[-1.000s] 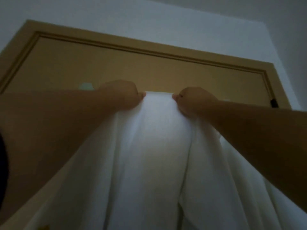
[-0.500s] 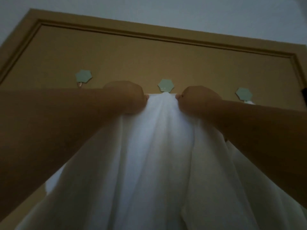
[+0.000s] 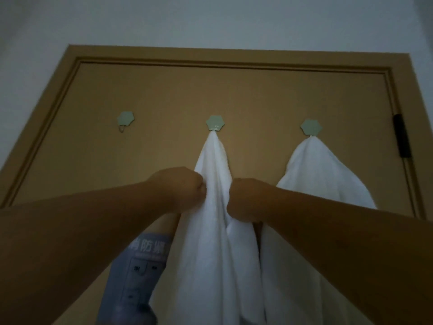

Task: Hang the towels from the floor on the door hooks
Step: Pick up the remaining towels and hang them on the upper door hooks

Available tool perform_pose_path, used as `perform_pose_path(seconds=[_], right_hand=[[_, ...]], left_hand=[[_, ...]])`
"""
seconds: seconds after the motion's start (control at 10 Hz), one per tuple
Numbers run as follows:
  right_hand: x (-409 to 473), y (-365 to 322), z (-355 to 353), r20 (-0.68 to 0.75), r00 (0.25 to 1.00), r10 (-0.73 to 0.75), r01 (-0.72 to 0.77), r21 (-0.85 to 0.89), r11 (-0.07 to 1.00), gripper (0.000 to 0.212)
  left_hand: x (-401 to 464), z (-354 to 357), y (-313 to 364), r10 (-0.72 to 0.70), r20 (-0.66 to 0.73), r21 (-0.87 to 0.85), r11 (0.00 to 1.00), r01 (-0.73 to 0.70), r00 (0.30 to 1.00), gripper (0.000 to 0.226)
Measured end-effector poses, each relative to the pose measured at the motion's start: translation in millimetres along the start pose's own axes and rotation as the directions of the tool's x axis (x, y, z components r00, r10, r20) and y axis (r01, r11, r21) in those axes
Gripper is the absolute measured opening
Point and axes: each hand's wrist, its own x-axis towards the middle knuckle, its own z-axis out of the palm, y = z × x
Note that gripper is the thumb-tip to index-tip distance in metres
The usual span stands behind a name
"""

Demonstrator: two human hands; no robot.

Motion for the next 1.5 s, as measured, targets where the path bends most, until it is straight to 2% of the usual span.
perform_pose_path(seconds=[0.1, 0.2, 0.3, 0.4, 0.5, 0.6, 0.7, 0.8, 1.0, 1.2, 1.3, 1.4, 1.5], right_hand=[[-26, 2, 4, -0.053, 0.998, -0.022, 0.028, 0.111, 0.993, 0.043], [-50, 0, 0, -0.043, 0.995, -0.093, 0.098, 0.151, 0.984, 0.034], [-66, 3, -3, 0.004, 0.994, -0.107, 0.104, 0.185, 0.977, 0.019], [-75, 10, -4, -0.043, 0.998, -0.045, 0.051, 0.148, 0.988, 0.012], [-102, 11, -18, 0.029, 0.997, 0.076, -0.078, 0.062, 0.995, 0.023], [-112, 14, -26, 0.09, 0.988, 0.123, -0.123, -0.006, 0.992, 0.037], [-129, 15, -28, 0.146, 0.962, 0.231, -0.224, -0.067, 0.972, 0.056], [-145, 4, -28, 0.177, 0.929, 0.324, -0.309, -0.105, 0.945, 0.06], [-177, -25, -18, 0.234, 0.836, 0.496, -0.453, -0.215, 0.865, 0.056], [-240, -37, -16, 0.26, 0.726, 0.637, -0.542, -0.354, 0.762, 0.06], [-285, -32, -24, 0.273, 0.655, 0.705, -0.581, -0.415, 0.7, 0.063], [-338, -27, -42, 0.26, 0.565, 0.783, -0.633, -0.472, 0.614, 0.074], [-393, -25, -63, 0.251, 0.476, 0.843, -0.678, -0.506, 0.533, 0.076]], left_hand=[[-11, -5, 13, 0.063, -0.24, -0.095, 0.992, -0.088, 0.969, 0.037], [-22, -12, 35, 0.175, -0.333, -0.042, 0.979, -0.2, 0.927, 0.034], [-28, -15, 51, 0.297, -0.294, 0.036, 0.953, -0.299, 0.909, 0.024], [-31, -13, 57, 0.378, -0.191, 0.097, 0.926, -0.365, 0.906, 0.031], [-33, -14, 60, 0.407, -0.098, 0.042, 0.913, -0.405, 0.908, 0.042], [-32, -10, 59, 0.434, -0.031, -0.027, 0.9, -0.435, 0.9, 0.046], [-30, 3, 58, 0.461, -0.059, -0.1, 0.88, -0.465, 0.885, 0.041], [-35, 16, 62, 0.564, -0.017, -0.203, 0.806, -0.556, 0.825, 0.034], [-61, 46, 77, 0.67, -0.001, -0.388, 0.684, -0.617, 0.743, 0.068], [-91, 51, 114, 0.765, -0.069, -0.438, 0.553, -0.709, 0.64, 0.072], [-116, 43, 147, 0.817, -0.116, -0.475, 0.454, -0.754, 0.565, 0.072], [-151, 21, 184, 0.873, -0.175, -0.518, 0.312, -0.797, 0.456, 0.07], [-189, -6, 223, 0.914, -0.218, -0.519, 0.188, -0.834, 0.342, 0.073]])
